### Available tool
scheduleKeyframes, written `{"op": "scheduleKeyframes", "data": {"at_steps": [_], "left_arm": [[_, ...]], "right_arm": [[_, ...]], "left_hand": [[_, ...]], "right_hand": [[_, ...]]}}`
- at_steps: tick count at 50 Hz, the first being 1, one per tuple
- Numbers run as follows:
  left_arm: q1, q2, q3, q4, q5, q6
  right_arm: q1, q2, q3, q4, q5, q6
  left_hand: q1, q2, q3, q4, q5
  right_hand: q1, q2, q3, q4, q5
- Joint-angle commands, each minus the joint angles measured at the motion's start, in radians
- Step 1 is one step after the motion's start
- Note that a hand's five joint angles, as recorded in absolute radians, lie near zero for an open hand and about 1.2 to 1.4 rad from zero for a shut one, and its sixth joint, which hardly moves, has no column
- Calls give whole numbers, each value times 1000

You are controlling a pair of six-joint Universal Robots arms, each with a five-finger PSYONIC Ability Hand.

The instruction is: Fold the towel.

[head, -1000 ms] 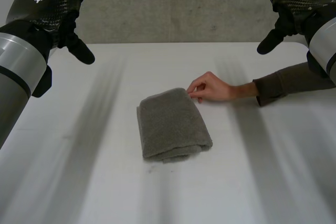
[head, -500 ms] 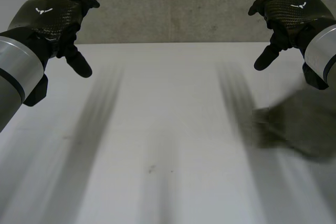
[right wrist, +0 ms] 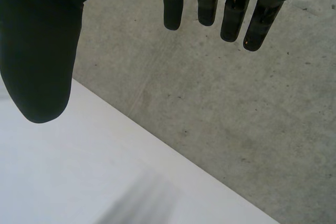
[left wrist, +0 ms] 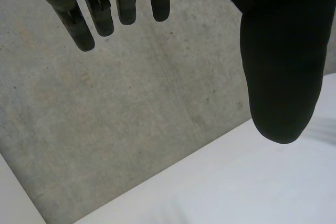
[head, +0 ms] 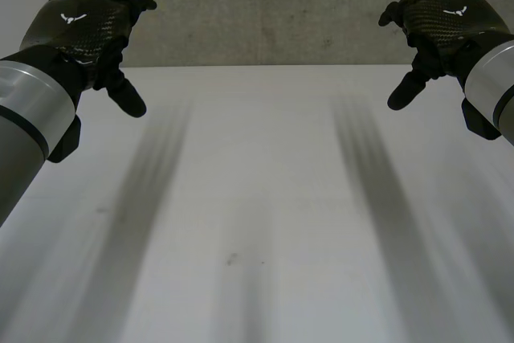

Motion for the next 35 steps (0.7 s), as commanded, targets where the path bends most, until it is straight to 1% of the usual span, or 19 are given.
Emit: {"op": "scheduleKeyframes", "data": {"at_steps": [1, 29, 30, 31, 32, 33, 34, 35], "left_arm": [[-2, 0, -6, 16, 0, 1], [-2, 0, -6, 17, 0, 0], [-2, 0, -7, 17, 0, 0], [-2, 0, -7, 17, 0, 0], [-2, 0, -7, 17, 0, 0], [-2, 0, -7, 17, 0, 0], [-2, 0, -7, 17, 0, 0], [-2, 0, -7, 17, 0, 0]], "right_arm": [[-3, -1, 2, -2, 2, 0], [-6, -4, 5, -2, -1, 2], [-6, -4, 5, -2, -3, 2], [-6, -4, 5, -2, -3, 2], [-2, -4, 5, -4, -4, 3], [2, -4, 6, -5, -9, 5], [2, -4, 6, -5, -9, 5], [0, -4, 8, -7, -19, 6]], "left_hand": [[1, 10, 9, 7, -29], [4, 12, 12, 10, -26], [1, 10, 9, 7, -29], [1, 10, 9, 7, -29], [1, 10, 9, 7, -29], [1, 10, 9, 7, -29], [1, 10, 9, 7, -29], [4, 12, 12, 10, -26]], "right_hand": [[-74, -64, -40, -60, -53], [-74, -64, -40, -60, -53], [-18, -8, 16, -4, 3], [-16, -7, 17, -2, 5], [234, 243, 267, 248, 255], [533, 542, 566, 547, 554], [536, 545, 569, 550, 556], [757, 766, 790, 770, 777]]}}
